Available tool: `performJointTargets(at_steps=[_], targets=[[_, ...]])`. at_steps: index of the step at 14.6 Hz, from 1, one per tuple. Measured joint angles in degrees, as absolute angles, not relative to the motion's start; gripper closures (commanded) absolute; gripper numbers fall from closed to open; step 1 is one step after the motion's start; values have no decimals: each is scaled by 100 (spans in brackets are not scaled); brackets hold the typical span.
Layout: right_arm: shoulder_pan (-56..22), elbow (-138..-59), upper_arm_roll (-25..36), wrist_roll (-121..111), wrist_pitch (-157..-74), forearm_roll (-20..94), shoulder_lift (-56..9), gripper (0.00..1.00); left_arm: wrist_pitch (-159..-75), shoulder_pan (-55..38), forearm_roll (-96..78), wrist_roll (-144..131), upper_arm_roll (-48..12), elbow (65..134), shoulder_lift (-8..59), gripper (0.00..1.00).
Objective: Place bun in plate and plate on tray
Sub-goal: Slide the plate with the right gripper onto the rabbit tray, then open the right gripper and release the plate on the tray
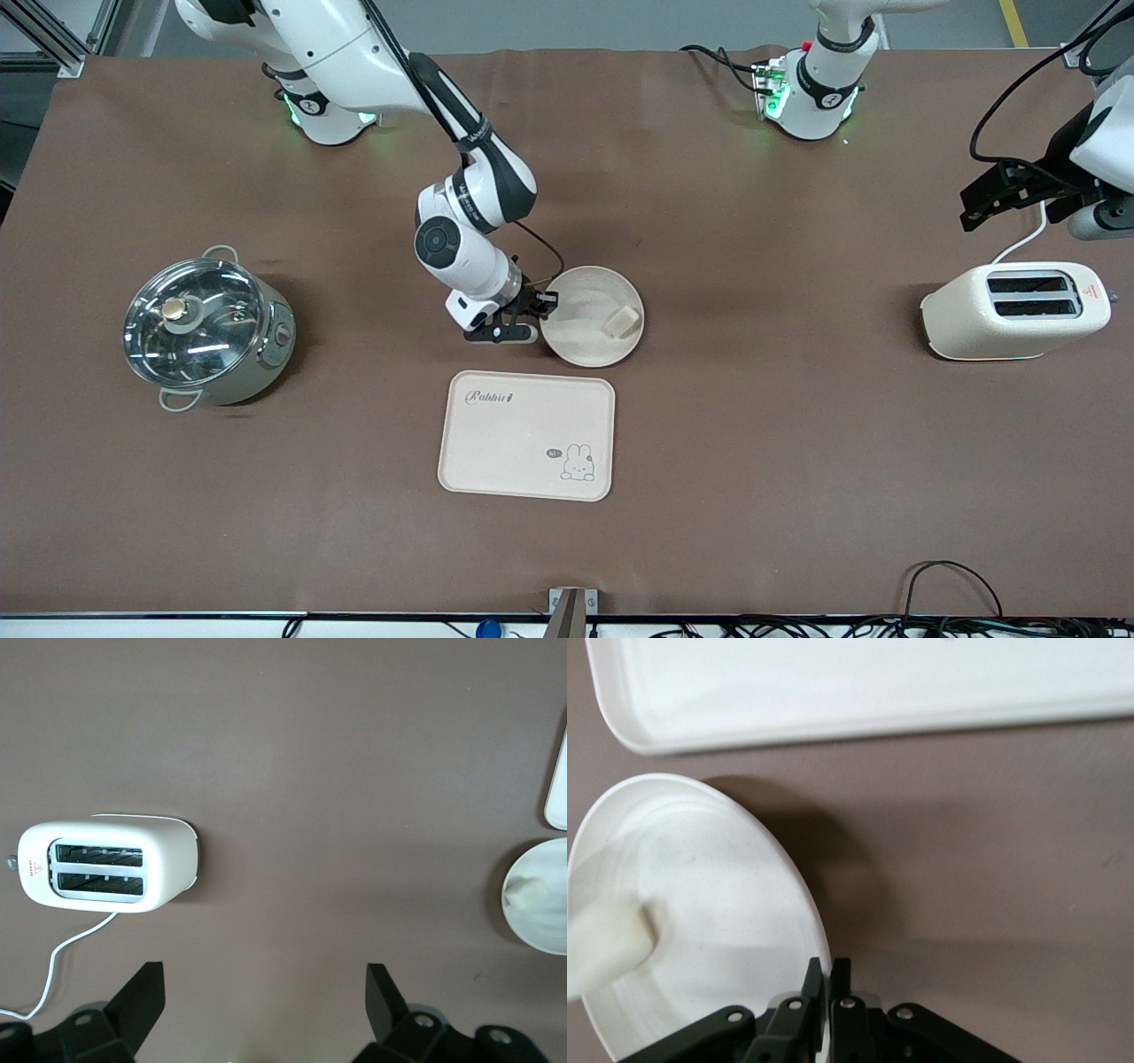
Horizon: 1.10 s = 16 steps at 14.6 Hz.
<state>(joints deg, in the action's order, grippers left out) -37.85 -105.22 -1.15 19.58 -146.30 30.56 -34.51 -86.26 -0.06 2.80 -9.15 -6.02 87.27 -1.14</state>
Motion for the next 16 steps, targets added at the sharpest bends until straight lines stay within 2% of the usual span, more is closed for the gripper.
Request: performJointTargets(at_steps=[4, 7, 11, 12, 13, 14, 15, 16], targets=[[-3297, -10074, 204, 1721, -14397, 3051, -3383, 99, -8624, -3, 279, -640, -598, 8729, -139, 0], [-2808, -9951, 238, 1375, -14551, 3051, -3445, 99, -8353, 54, 279, -447, -578, 8730, -140, 0], [-2711, -9599, 200, 1326, -15129, 3056, -4031, 98, -8309, 90, 279, -425, -566, 8708, -141, 0], [-2726, -9512, 185, 1338, -15269, 3058, -4198, 94, -8309, 90, 279, -425, -566, 8708, -141, 0], [-2728, -9444, 180, 1349, -15374, 3059, -4339, 85, -8309, 90, 279, -425, -566, 8708, -140, 0], [-2722, -9364, 182, 1399, -15426, 3074, -4443, 62, -8309, 90, 279, -425, -566, 8709, -139, 0], [-2710, -9257, 188, 1519, -15441, 3086, -4505, 17, -8309, 90, 278, -425, -566, 8709, -139, 0], [-2682, -9138, 195, 1644, -15439, 3087, -4533, 0, -8309, 89, 273, -425, -566, 8708, -139, 0]])
